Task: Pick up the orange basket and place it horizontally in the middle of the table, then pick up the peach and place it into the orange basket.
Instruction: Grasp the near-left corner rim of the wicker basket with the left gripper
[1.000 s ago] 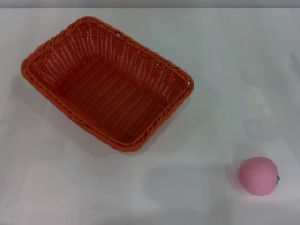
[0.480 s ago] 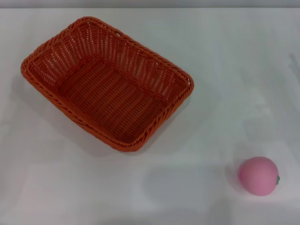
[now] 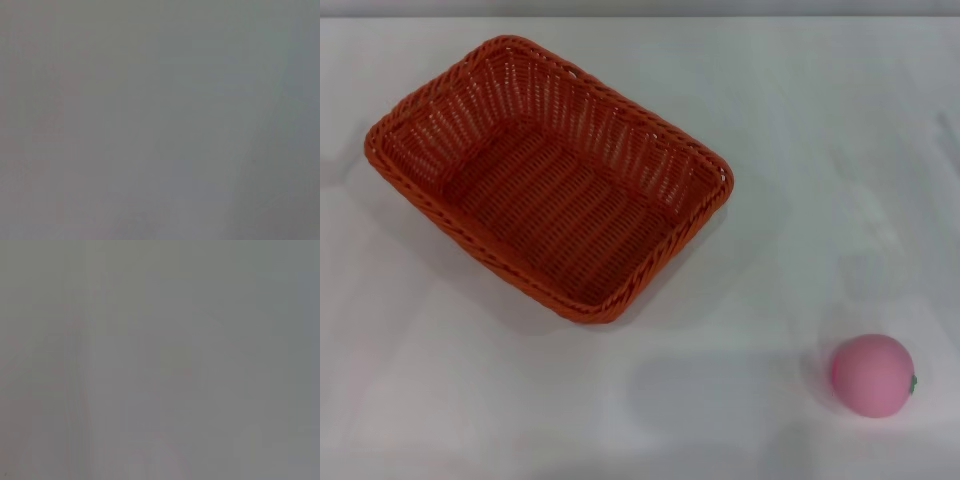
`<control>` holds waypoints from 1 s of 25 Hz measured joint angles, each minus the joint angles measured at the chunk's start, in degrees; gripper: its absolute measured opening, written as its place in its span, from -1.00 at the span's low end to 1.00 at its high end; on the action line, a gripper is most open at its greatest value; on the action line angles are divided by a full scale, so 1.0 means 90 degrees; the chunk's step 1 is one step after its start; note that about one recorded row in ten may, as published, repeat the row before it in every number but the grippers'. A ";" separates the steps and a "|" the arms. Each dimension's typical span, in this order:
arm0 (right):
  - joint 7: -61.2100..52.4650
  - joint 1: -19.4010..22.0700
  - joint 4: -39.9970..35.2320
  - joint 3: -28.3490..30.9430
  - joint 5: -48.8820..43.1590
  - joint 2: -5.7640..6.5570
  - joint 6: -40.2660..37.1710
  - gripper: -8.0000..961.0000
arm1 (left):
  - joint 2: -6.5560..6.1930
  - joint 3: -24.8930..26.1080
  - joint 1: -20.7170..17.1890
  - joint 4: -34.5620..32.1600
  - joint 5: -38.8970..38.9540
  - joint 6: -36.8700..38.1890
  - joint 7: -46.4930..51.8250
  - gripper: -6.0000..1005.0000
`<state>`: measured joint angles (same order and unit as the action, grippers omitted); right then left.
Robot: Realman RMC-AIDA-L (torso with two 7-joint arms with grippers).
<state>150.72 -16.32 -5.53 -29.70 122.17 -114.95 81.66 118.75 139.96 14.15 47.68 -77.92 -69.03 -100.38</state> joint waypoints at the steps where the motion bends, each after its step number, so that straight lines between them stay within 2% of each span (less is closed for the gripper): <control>1: 0.0000 -0.0003 0.0001 0.0000 0.0000 0.0000 0.0000 0.77 | -0.0003 0.0011 0.0022 0.0346 -0.0434 0.0040 0.0585 0.72; 5: 0.0008 -0.0005 0.0012 -0.0002 0.0000 -0.0001 0.0000 0.77 | -0.0101 0.0007 0.0350 0.1913 -0.2913 -0.0064 0.3537 0.72; 7: 0.0009 0.0000 0.0016 -0.0006 -0.0003 -0.0001 0.0000 0.77 | -0.0162 -0.0009 0.0578 0.2342 -0.3859 -0.0290 0.4395 0.72; 10: -0.0005 0.0023 0.0018 -0.0018 -0.0009 -0.0001 0.0016 0.76 | -0.0399 -0.0014 0.1141 0.2562 -0.5012 -0.0937 0.5226 0.72; 12: -0.0008 0.0038 0.0022 -0.0044 -0.0011 -0.0001 0.0045 0.76 | -0.0558 -0.0018 0.1578 0.2547 -0.5715 -0.1357 0.5506 0.72; 14: -0.0009 0.0042 0.0027 -0.0083 -0.0011 -0.0001 0.0055 0.76 | -0.0620 -0.0024 0.1908 0.2538 -0.6377 -0.1599 0.5611 0.72; 17: -0.0015 0.0025 0.0070 -0.0151 -0.0011 -0.0001 0.0108 0.76 | -0.0630 -0.0121 0.2231 0.2535 -0.7190 -0.1812 0.5591 0.72; 20: -0.0018 0.0040 0.0161 -0.0174 -0.0011 -0.0004 0.0290 0.76 | -0.0632 -0.0383 0.2344 0.2438 -0.7459 -0.1804 0.5481 0.72; 25: -0.0014 0.0117 0.0260 -0.0167 -0.0010 0.0002 0.0494 0.76 | -0.0475 -0.0568 0.2367 0.2348 -0.7458 -0.1642 0.5020 0.72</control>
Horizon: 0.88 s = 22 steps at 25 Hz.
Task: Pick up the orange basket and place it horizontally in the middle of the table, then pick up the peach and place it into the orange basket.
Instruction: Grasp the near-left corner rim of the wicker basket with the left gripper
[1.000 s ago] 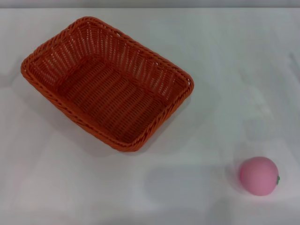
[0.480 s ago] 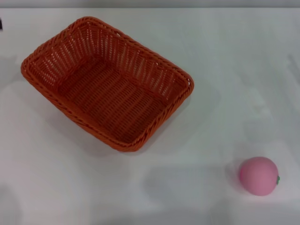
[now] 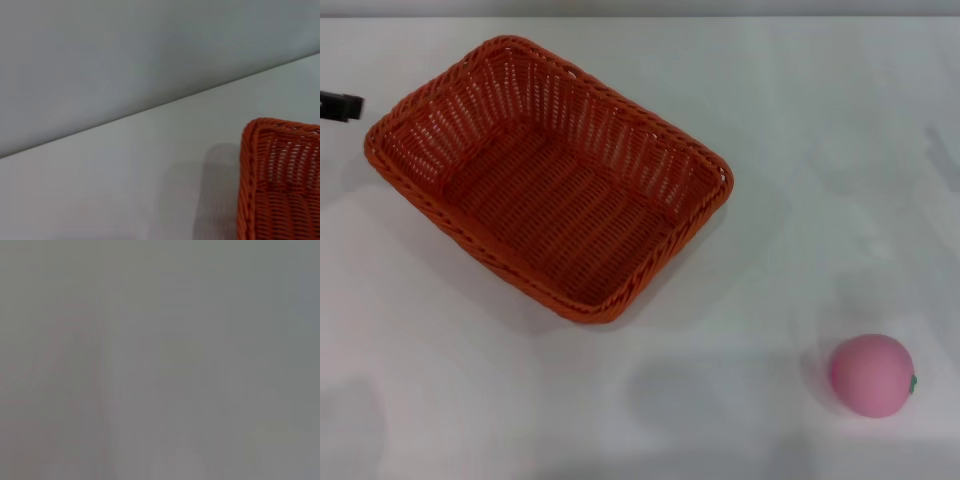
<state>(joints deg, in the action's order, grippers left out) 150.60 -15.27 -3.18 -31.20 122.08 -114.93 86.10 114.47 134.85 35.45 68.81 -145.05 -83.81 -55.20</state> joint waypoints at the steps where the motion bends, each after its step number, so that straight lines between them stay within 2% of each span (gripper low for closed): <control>1: -0.0002 0.0012 0.0007 0.0000 0.0000 0.0000 0.0012 0.76 | 0.0000 0.0000 0.0000 0.0000 0.0000 0.0000 0.0000 0.72; 2: -0.0003 0.0019 0.0016 0.0000 0.0000 0.0000 0.0023 0.76 | 0.0102 -0.0003 -0.0017 -0.0102 0.0006 0.0122 -0.0199 0.72; 10: -0.0005 0.0029 0.0105 0.0000 0.0000 -0.0003 0.0282 0.75 | 0.0219 -0.0010 -0.0015 -0.0611 -0.0007 0.0459 -0.0520 0.72; 12: -0.0003 0.0028 0.0134 -0.0002 0.0000 -0.0003 0.0306 0.75 | 0.0306 -0.0010 -0.0046 -0.0648 -0.0006 0.0614 -0.0634 0.72; 16: 0.0013 0.0053 0.0169 -0.0008 0.0000 -0.0004 0.0369 0.75 | 0.0362 -0.0011 -0.0059 -0.0650 -0.0006 0.0692 -0.0744 0.72; 22: -0.0002 0.0084 0.0169 -0.0010 0.0000 -0.0003 0.0374 0.74 | 0.0401 -0.0014 0.0062 -0.1068 -0.0006 0.0922 -0.0863 0.72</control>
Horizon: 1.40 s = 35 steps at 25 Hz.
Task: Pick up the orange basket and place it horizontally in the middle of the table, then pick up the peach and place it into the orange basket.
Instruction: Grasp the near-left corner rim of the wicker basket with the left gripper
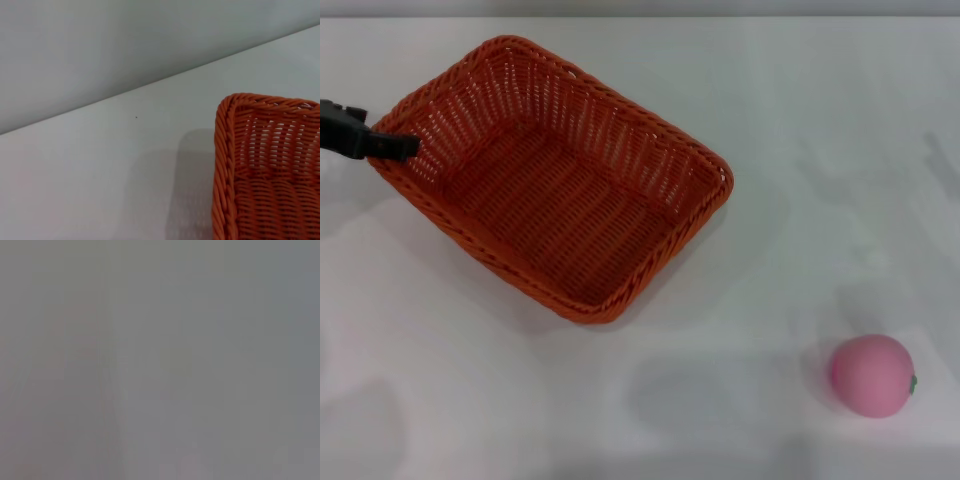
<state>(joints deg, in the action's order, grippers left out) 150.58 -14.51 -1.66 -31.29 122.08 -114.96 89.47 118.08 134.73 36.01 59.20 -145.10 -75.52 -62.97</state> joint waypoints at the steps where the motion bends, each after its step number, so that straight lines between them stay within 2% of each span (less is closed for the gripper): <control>1: 0.0000 0.0008 0.0000 0.0000 0.0000 0.0000 0.0000 0.74 | -0.0001 0.0000 0.0026 -0.0088 0.0000 0.0059 -0.0014 0.71; 15: -0.0012 0.0056 -0.0029 0.0010 0.0000 0.0009 -0.0013 0.74 | -0.0054 0.0001 0.0249 -0.0765 -0.0039 0.0668 -0.0167 0.71; 22: -0.0013 0.0025 -0.0009 0.0010 0.0000 0.0010 -0.0028 0.73 | -0.0001 -0.0028 0.0315 -0.0818 -0.0049 0.0706 -0.0356 0.71; 24: -0.0013 0.0025 -0.0004 0.0010 0.0000 0.0008 -0.0025 0.73 | 0.0007 -0.0118 0.0322 -0.0855 -0.0063 0.0716 -0.0358 0.28; 30: -0.0013 0.0041 -0.0001 0.0010 0.0000 0.0000 0.0040 0.73 | 0.0009 -0.0559 0.0349 -0.1088 -0.0060 0.0878 -0.0345 -0.12; 35: -0.0013 0.0041 0.0000 0.0007 0.0000 0.0000 0.0057 0.73 | 0.0014 -0.0586 0.0391 -0.1169 -0.0027 0.0946 -0.0336 -0.21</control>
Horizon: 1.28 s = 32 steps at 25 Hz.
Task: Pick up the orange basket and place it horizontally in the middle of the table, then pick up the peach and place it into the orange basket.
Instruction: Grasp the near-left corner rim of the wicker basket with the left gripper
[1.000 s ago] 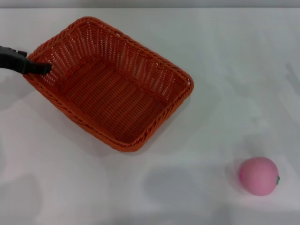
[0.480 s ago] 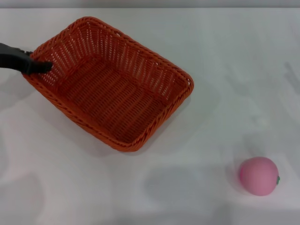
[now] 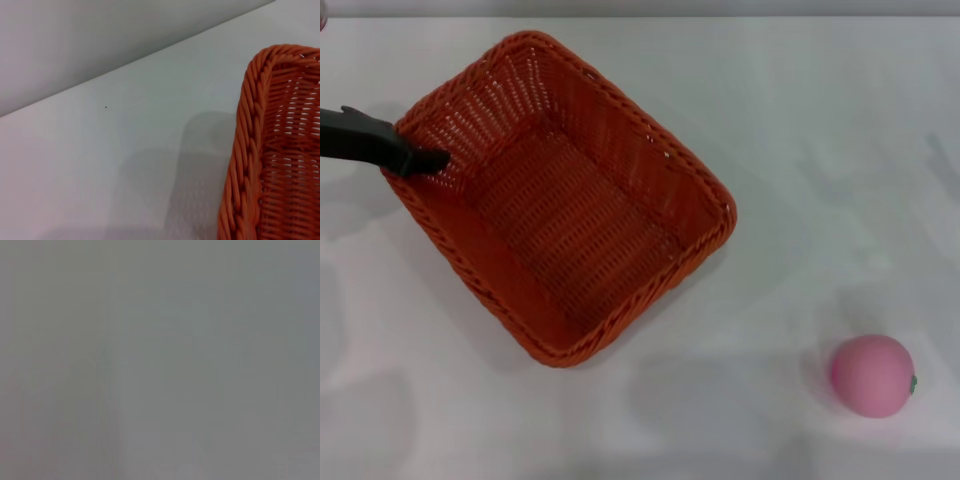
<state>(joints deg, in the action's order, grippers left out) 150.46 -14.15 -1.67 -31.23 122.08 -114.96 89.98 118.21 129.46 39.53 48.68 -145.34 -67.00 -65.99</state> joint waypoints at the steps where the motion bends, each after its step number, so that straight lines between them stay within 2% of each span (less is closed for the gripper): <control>1: 0.0000 0.0000 0.0000 0.0001 0.0000 0.0000 -0.0001 0.73 | 0.0000 0.0000 0.0002 -0.0001 0.0001 0.0003 0.0005 -0.23; 17: 0.0000 -0.0030 -0.0035 0.0028 0.0000 0.0000 -0.0047 0.72 | 0.0010 0.0021 0.0013 0.0089 0.0000 -0.0055 0.0121 -0.52; 24: 0.0000 -0.0060 -0.0048 -0.0001 0.0000 0.0000 -0.0048 0.71 | 0.0021 0.0008 -0.0019 0.0280 0.0001 -0.0110 0.0243 -0.57; 32: 0.0000 -0.0096 -0.0060 -0.0001 0.0000 0.0000 -0.0048 0.71 | 0.0040 0.0038 -0.0023 0.0733 0.0007 -0.0683 0.0698 -0.58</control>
<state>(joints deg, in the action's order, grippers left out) 150.47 -15.01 -2.21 -31.24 122.08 -114.96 89.55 118.56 129.80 39.31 55.28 -145.28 -73.15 -59.71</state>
